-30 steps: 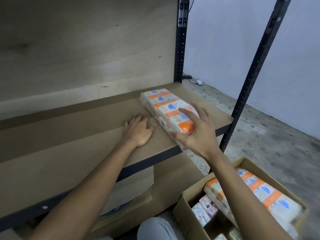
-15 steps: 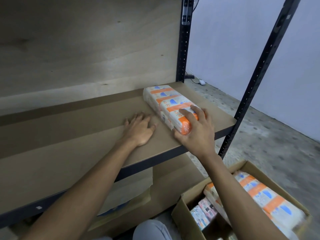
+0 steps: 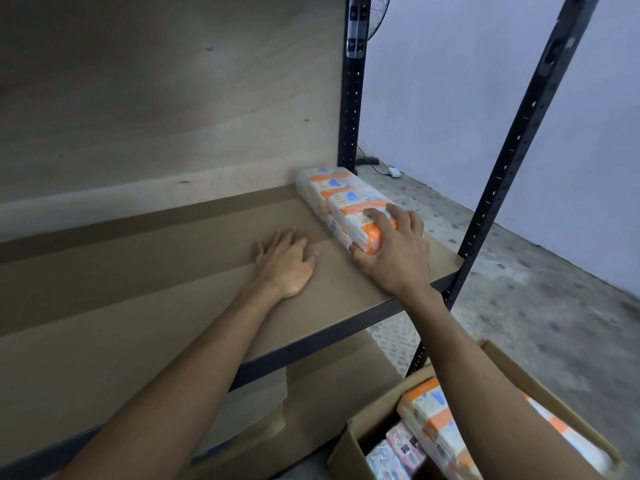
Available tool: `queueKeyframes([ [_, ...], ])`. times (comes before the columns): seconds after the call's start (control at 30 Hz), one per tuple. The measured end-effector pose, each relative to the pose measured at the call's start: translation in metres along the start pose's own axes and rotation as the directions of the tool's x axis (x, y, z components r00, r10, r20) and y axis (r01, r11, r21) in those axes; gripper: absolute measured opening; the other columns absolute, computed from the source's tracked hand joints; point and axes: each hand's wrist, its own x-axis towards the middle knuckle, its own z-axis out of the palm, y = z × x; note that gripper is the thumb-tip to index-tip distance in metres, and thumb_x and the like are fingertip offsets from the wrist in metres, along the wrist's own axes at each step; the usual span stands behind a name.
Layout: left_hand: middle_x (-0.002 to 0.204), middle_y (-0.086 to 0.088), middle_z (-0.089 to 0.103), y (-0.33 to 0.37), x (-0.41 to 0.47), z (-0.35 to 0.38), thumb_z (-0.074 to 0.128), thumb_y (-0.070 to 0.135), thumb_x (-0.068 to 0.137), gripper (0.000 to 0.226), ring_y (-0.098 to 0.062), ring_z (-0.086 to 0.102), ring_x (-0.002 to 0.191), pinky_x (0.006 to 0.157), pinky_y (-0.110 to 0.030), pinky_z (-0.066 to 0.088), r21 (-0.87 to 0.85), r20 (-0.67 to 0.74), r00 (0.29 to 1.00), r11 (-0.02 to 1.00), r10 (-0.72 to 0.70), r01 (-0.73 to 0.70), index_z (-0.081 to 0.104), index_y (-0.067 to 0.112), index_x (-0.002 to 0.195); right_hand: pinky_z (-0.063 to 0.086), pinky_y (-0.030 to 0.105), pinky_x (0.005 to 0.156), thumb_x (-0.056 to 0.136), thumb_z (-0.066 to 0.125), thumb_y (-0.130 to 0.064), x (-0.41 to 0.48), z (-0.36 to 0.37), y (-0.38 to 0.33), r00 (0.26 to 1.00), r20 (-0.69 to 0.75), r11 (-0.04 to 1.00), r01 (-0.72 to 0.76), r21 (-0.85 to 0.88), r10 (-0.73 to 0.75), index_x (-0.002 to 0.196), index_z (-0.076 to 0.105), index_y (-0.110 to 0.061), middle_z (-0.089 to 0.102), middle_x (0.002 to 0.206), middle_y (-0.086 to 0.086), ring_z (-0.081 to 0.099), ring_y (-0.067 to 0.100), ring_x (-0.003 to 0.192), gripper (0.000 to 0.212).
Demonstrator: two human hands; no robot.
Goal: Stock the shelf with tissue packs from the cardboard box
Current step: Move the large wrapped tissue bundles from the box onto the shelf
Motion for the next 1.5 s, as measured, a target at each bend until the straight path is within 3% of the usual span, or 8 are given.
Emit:
queueKeyframes([
  [0.5, 0.161, 0.002, 0.016, 0.000, 0.002, 0.004, 0.030, 0.052, 0.098, 0.055, -0.018, 0.010, 0.148, 0.119, -0.052, 0.006, 0.026, -0.043, 0.999, 1.000, 0.003, -0.002, 0.028, 0.030, 0.148, 0.038, 0.057, 0.098, 0.071, 0.062, -0.061, 0.065, 0.018, 0.036, 1.000, 0.015, 0.999, -0.017, 0.037, 0.016, 0.131, 0.042, -0.041, 0.032, 0.145, -0.002, 0.020, 0.026, 0.137, 0.066],
  [1.27, 0.160, 0.002, 0.019, 0.000, 0.003, 0.006, 0.031, 0.053, 0.097, 0.055, -0.017, 0.013, 0.147, 0.117, -0.052, 0.010, 0.040, -0.068, 0.998, 0.999, 0.007, -0.004, 0.030, 0.030, 0.147, 0.035, 0.057, 0.098, 0.070, 0.065, -0.058, 0.082, 0.026, 0.040, 1.000, 0.015, 0.998, -0.020, 0.063, 0.019, 0.131, 0.044, -0.039, 0.031, 0.146, -0.002, 0.019, 0.027, 0.137, 0.068],
  [1.5, 0.160, 0.002, 0.019, 0.000, 0.003, 0.005, 0.033, 0.052, 0.097, 0.055, -0.018, 0.013, 0.147, 0.118, -0.051, 0.008, 0.016, -0.067, 0.998, 1.000, 0.001, 0.000, 0.031, 0.030, 0.147, 0.018, 0.062, 0.110, 0.070, 0.067, -0.056, 0.070, 0.013, 0.040, 0.999, 0.053, 0.996, 0.003, 0.093, -0.008, 0.137, 0.040, -0.040, 0.025, 0.153, -0.001, 0.007, 0.027, 0.146, 0.075],
])
